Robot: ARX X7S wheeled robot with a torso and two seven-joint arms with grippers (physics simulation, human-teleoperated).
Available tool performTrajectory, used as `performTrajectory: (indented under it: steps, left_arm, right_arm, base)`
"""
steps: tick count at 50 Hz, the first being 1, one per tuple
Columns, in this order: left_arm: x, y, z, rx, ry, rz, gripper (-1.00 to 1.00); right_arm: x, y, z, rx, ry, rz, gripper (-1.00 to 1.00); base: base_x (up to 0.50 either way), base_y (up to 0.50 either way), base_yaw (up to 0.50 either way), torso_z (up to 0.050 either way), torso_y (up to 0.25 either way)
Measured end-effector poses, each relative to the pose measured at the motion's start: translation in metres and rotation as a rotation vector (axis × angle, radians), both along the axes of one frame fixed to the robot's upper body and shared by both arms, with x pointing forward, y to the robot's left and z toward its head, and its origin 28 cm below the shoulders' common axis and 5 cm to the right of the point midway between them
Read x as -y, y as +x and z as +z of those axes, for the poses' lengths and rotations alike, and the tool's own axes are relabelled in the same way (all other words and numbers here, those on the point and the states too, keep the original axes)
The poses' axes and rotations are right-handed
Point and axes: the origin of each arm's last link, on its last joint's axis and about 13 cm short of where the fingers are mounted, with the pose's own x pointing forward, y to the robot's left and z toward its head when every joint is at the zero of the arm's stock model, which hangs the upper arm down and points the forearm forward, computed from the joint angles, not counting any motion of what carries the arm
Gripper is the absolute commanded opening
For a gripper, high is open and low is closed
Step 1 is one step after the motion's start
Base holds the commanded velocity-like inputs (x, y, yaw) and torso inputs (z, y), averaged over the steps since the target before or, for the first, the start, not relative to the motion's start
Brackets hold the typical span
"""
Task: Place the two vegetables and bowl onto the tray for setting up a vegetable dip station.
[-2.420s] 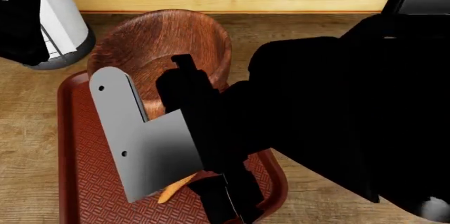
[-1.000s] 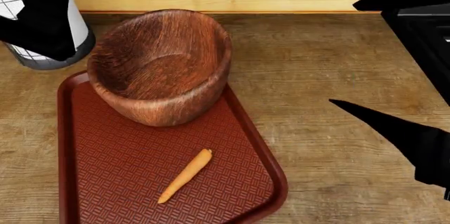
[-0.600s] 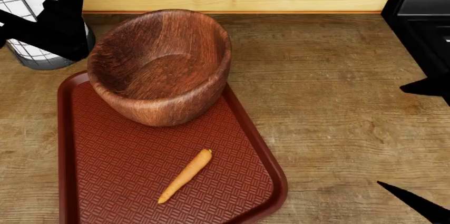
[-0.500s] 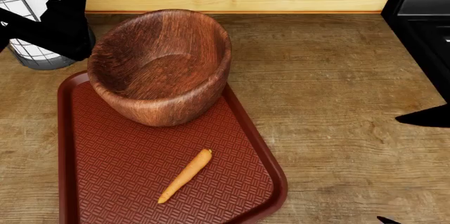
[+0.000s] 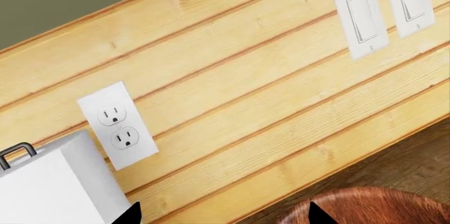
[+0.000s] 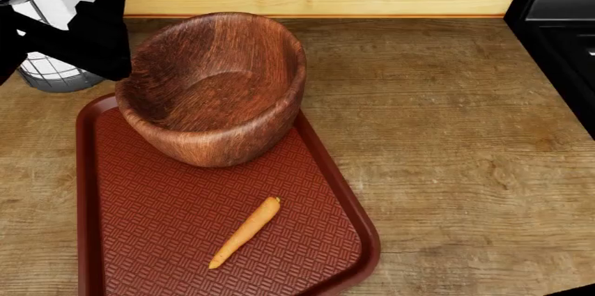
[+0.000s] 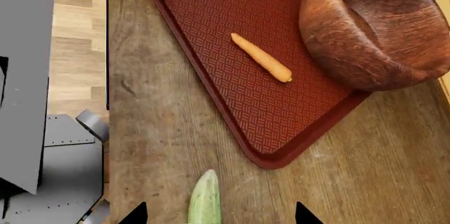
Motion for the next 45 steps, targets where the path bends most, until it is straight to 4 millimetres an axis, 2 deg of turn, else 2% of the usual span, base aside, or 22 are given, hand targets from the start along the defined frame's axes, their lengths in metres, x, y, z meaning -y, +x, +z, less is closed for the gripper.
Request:
performTrajectory:
  steps: [7, 25, 45]
  left_arm:
    - [0.0, 0.0, -0.001, -0.001, 0.0, 0.0, 1.0]
    - [0.001, 0.002, -0.003, -0.006, -0.001, -0.004, 1.0]
    - [0.0, 0.002, -0.005, -0.007, -0.007, -0.003, 1.0]
  right_arm:
    - [-0.001, -0.002, -0.009, -0.034, -0.007, 0.016, 1.0]
    - [0.005, 0.009, -0.035, -0.119, -0.029, -0.043, 1.0]
    - [0.011, 0.022, -0.045, -0.139, -0.053, -0.115, 1.0]
  base:
    - [0.0, 0.0, 0.0, 0.0, 0.0]
    - [0.0, 0.0, 0.0, 0.0, 0.0]
    - [0.0, 0.0, 0.0, 0.0, 0.0]
